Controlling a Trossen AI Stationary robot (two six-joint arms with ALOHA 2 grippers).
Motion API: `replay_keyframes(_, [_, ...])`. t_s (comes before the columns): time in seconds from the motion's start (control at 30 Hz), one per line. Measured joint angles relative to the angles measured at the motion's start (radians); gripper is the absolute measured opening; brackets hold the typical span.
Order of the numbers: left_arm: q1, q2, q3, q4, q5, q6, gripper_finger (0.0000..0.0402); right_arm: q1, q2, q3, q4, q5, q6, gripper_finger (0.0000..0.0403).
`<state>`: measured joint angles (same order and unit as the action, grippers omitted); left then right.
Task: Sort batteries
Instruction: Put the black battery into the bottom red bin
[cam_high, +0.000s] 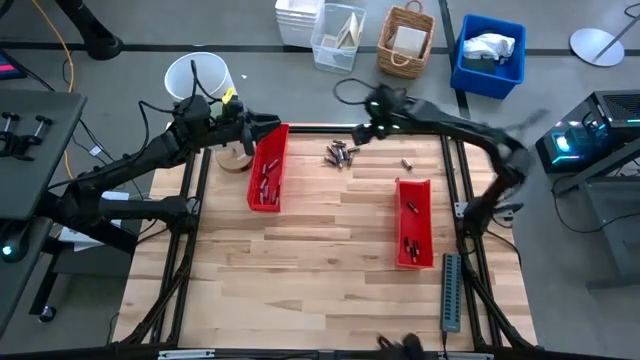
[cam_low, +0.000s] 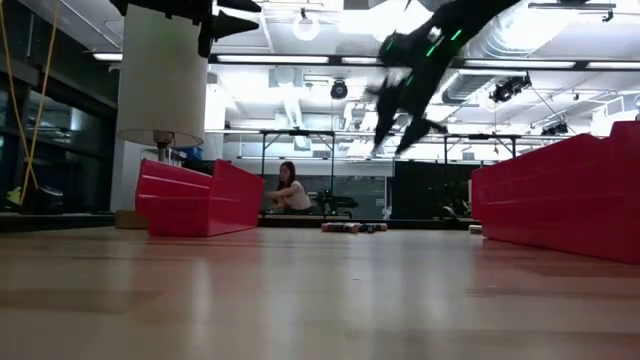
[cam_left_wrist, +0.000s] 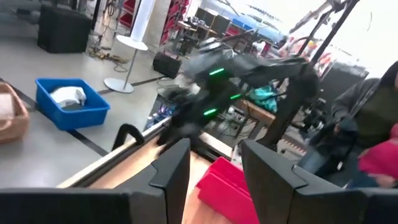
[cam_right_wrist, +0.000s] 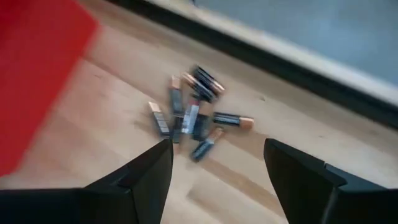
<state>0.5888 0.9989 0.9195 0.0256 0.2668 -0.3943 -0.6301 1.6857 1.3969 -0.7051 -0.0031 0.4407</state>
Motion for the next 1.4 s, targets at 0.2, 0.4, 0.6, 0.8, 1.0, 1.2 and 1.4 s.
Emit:
replay_keyframes(0.2, [0.0, 0.0, 0.0, -0.001, 0.011, -0.082, 0.0135, 0.014, 0.302, 0.191, -0.107, 0.018, -0.004, 0.0245])
replay_keyframes(0.4, [0.0, 0.0, 0.0, -0.001, 0.012, -0.108, 0.0135, 0.051, 0.448, 0.305, -0.237, 0.15, 0.029, 0.0245])
replay_keyframes(0.6, [-0.001, 0.0, 0.0, -0.001, 0.012, -0.128, 0.0135, 0.055, 0.496, 0.308, -0.277, 0.153, 0.076, 0.024])
replay_keyframes(0.8, [-0.001, 0.0, 0.0, -0.001, 0.012, -0.128, 0.0135, 0.055, 0.505, 0.308, -0.229, 0.157, 0.167, 0.0217])
replay_keyframes(1.0, [-0.001, 0.0, 0.0, -0.001, 0.051, -0.128, 0.0135, 0.058, 0.505, 0.307, -0.228, 0.11, 0.229, 0.02])
replay_keyframes(1.2, [-0.001, 0.0, 0.0, -0.002, 0.075, -0.126, 0.0135, 0.074, 0.505, 0.306, -0.17, 0.099, 0.296, 0.0199])
replay_keyframes(1.4, [-0.001, 0.0, 0.0, -0.002, 0.105, -0.095, 0.0135, 0.078, 0.505, 0.268, -0.166, 0.132, 0.374, 0.0199])
